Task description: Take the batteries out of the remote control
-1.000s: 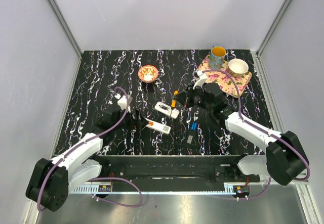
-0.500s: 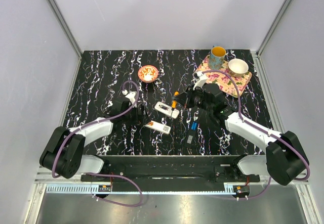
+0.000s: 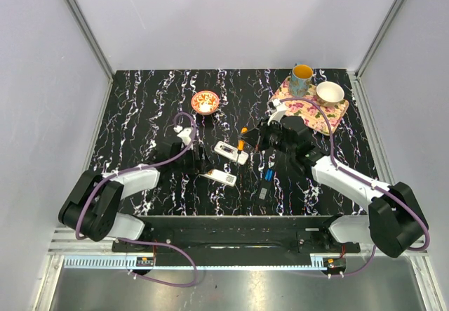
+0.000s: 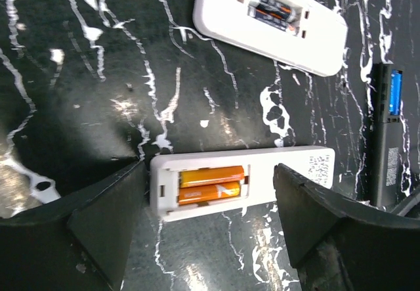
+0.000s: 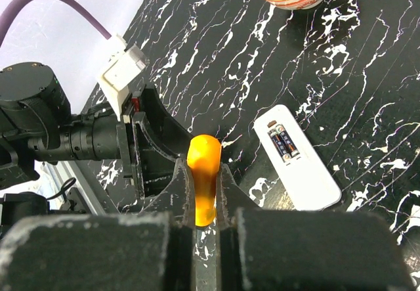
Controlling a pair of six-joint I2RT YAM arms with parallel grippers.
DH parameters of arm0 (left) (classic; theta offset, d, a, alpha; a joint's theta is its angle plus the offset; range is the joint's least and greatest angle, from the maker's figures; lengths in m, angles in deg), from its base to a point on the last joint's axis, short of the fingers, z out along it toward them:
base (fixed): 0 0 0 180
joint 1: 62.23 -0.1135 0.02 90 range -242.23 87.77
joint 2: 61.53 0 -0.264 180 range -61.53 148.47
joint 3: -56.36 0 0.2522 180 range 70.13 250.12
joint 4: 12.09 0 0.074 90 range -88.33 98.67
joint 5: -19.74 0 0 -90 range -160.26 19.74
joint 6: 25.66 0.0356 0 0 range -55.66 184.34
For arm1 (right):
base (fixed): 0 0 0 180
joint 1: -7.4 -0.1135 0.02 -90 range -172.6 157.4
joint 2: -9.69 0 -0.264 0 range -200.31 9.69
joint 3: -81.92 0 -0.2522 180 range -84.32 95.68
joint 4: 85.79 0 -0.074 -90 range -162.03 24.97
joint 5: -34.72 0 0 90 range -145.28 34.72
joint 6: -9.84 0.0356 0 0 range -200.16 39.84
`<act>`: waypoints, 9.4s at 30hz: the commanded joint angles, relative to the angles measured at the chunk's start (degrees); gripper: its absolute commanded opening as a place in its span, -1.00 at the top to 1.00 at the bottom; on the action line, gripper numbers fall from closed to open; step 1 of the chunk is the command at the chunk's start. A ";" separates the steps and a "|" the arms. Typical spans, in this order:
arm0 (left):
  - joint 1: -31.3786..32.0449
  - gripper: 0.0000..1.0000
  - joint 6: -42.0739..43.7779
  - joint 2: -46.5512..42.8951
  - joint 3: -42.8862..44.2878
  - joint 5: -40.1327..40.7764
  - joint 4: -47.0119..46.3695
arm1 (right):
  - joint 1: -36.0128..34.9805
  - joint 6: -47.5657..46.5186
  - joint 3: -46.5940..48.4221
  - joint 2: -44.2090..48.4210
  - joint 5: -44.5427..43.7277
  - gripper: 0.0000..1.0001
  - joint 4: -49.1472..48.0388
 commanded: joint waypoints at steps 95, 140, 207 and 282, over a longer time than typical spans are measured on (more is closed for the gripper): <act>23.01 -0.57 21.32 1.72 7.81 4.92 6.58 | 0.34 -1.99 -2.84 7.29 -4.10 1.00 2.56; 25.91 -0.22 30.03 21.59 23.80 15.48 3.76 | 7.55 0.20 -8.38 11.34 -7.53 1.00 1.07; 27.76 0.74 20.09 17.37 3.32 7.65 -19.01 | -16.00 1.61 -13.65 -0.53 -59.37 1.00 -13.35; 28.55 0.81 20.79 19.04 4.73 8.18 -16.63 | -11.70 -9.82 -24.99 -5.98 -41.28 1.00 -43.49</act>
